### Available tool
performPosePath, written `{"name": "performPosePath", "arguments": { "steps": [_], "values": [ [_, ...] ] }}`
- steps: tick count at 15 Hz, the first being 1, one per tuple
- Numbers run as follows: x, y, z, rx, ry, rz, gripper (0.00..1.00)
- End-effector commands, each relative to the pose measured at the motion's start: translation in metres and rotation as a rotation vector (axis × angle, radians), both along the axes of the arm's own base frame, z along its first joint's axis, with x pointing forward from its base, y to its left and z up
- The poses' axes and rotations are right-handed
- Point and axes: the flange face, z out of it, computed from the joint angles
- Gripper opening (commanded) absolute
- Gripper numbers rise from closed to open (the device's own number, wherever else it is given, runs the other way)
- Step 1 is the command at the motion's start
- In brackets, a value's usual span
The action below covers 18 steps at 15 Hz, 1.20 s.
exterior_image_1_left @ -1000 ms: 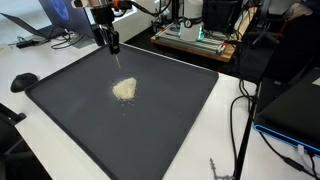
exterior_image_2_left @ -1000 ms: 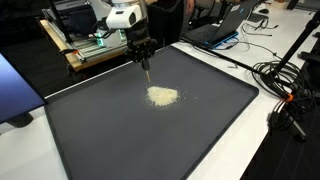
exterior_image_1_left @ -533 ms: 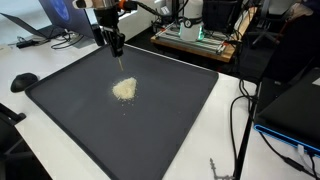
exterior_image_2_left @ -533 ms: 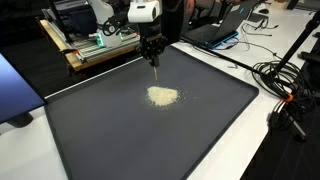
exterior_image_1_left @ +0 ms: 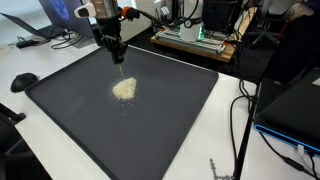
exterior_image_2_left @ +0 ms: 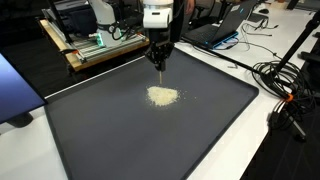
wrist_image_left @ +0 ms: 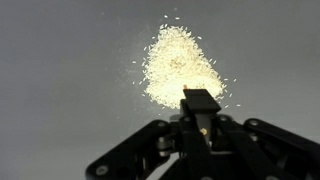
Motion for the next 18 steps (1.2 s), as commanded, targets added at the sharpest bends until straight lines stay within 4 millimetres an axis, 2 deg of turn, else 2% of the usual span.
{"name": "performPosePath", "arguments": {
  "steps": [1, 6, 14, 18],
  "values": [
    [0.015, 0.008, -0.016, -0.038, 0.005, -0.001, 0.03],
    [0.024, 0.018, -0.042, -0.060, 0.002, -0.002, 0.03],
    [0.027, 0.025, -0.078, -0.120, 0.034, -0.004, 0.03],
    [0.029, 0.026, -0.084, -0.114, 0.040, -0.008, 0.03]
  ]
}}
